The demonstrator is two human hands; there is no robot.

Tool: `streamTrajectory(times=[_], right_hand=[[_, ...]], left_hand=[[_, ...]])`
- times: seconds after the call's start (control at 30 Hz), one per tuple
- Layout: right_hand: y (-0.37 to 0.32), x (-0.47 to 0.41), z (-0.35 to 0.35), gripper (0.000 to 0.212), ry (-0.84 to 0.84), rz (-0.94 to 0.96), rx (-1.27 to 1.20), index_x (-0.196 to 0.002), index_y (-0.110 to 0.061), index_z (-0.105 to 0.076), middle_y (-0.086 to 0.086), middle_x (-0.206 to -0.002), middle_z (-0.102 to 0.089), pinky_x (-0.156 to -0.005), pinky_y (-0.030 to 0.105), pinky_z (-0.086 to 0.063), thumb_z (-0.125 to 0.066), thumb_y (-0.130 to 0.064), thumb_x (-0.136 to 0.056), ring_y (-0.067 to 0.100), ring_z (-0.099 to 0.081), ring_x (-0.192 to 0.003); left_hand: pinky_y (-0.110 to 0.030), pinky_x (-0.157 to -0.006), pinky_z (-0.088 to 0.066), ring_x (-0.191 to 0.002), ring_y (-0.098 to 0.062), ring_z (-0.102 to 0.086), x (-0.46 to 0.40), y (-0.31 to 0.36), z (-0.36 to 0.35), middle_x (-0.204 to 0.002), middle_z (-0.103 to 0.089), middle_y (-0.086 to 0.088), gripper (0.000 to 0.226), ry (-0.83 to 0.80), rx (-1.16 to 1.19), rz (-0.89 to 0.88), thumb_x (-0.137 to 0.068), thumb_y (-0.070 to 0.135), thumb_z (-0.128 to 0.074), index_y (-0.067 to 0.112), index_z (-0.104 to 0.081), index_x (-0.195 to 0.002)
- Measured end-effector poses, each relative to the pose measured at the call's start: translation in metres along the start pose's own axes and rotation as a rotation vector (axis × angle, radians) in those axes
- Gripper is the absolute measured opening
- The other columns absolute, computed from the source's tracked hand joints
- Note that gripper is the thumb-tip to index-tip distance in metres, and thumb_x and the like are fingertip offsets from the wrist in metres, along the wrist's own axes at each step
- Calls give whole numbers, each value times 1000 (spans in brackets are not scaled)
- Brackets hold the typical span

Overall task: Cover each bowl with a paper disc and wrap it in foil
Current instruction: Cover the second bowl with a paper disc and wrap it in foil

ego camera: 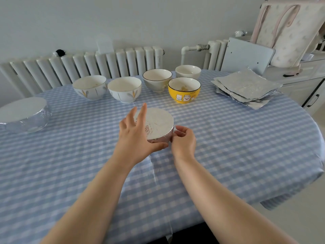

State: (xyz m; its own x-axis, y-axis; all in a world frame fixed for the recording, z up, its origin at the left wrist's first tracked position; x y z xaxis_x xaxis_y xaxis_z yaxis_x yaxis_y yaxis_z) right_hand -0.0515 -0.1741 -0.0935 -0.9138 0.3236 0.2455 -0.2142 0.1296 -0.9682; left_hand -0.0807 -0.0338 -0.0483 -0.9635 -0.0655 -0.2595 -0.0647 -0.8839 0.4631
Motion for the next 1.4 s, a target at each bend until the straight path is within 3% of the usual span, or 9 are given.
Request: streamTrajectory(times=[0.1, 0.2, 0.33, 0.63, 0.77, 1.0, 1.13, 1.3, 1.4], right_hand=[[-9, -5, 10, 32, -74, -42, -57, -116, -11, -54, 1, -104, -59, -82, 28, -58, -39, 6, -93, 17, -68, -90], [-15, -8, 14, 30, -185, -73, 22, -113, 5, -57, 2, -89, -62, -86, 37, -57, -43, -20, -102, 18, -63, -83], [-26, -3, 11, 38, -493, -202, 40, -96, -8, -68, 8, -87, -73, -83, 38, -59, -58, -44, -96, 22, -70, -81], [-38, -42, 7, 34, -704, -259, 119, -112, -6, -64, 13, -92, -68, -92, 44, -55, -61, -35, -95, 28, -66, -87], [-42, -54, 6, 35, -813, -299, 194, -105, -11, -63, 12, -93, -66, -90, 39, -56, -65, -38, -83, 25, -65, -85], [-45, -67, 3, 40, -845, -357, 200, -102, -8, -63, 18, -94, -67, -77, 37, -61, -75, -33, -74, 30, -67, -86], [-41, -66, -8, 25, -837, -367, 146, -97, -6, -63, 16, -84, -67, -71, 37, -61, -64, -26, -81, 29, -67, -78], [-36, -61, -39, 19, -791, -360, 110, -99, -5, -62, 15, -82, -68, -74, 40, -61, -57, -23, -93, 28, -68, -73], [-31, -53, -67, 19, -763, -372, 80, -101, -5, -61, 15, -81, -66, -67, 38, -61, -58, -22, -92, 29, -68, -69]], left_hand=[[-52, -111, -30, -144, -32, -12, 4, -2, 1, -162, 0, -4, 133, 9, -3, -49, -59, 65, -82, 35, 2, -156], [-51, -112, -31, -148, -27, -6, 7, -6, 2, -163, 5, 1, 131, 3, 2, -106, -60, 60, -83, 39, 3, -156], [-47, -115, -26, -150, -21, -5, 6, -15, 2, -164, 4, 5, 134, -42, 150, -105, -51, 68, -79, 39, 0, -155], [-32, -102, -39, -131, -10, -42, 4, -46, -2, -159, -27, 10, 99, -50, 867, 283, -73, 80, -54, 41, -13, -154], [-47, -110, -41, -128, -19, -51, -1, -56, -7, -147, -45, 11, 103, -88, 1049, 359, -66, 76, -66, 40, -21, -152], [-35, -80, -52, -78, -17, -52, -6, -67, -12, -118, -58, 7, 84, -110, 1376, 479, -77, 62, -70, 29, -39, -147], [-31, -74, -53, -78, -13, -59, -11, -77, -9, -129, -59, 1, 78, -81, 1398, 496, -78, 73, -63, 25, -52, -138], [-36, -77, -52, -84, -15, -60, -25, -83, 10, -103, -63, 1, 35, 83, 1444, 636, -99, 57, -40, 26, -55, -99], [-39, -93, -50, -108, -19, -60, -32, -100, 25, -121, -61, -1, 50, 213, 1419, 686, -100, 59, -37, 16, -56, -117]])
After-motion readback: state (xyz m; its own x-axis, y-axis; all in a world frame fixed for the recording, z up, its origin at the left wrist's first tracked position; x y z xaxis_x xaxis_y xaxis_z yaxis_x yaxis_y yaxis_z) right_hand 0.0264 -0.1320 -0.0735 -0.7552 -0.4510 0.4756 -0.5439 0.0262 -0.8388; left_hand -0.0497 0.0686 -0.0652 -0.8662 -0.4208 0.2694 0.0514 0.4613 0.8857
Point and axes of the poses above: each hand's wrist, its own x-axis away from the middle knuckle, its own z-axis out of the back of the hand, y = z × x, the point moved 3 cm from there along -x, towards the middle knuckle
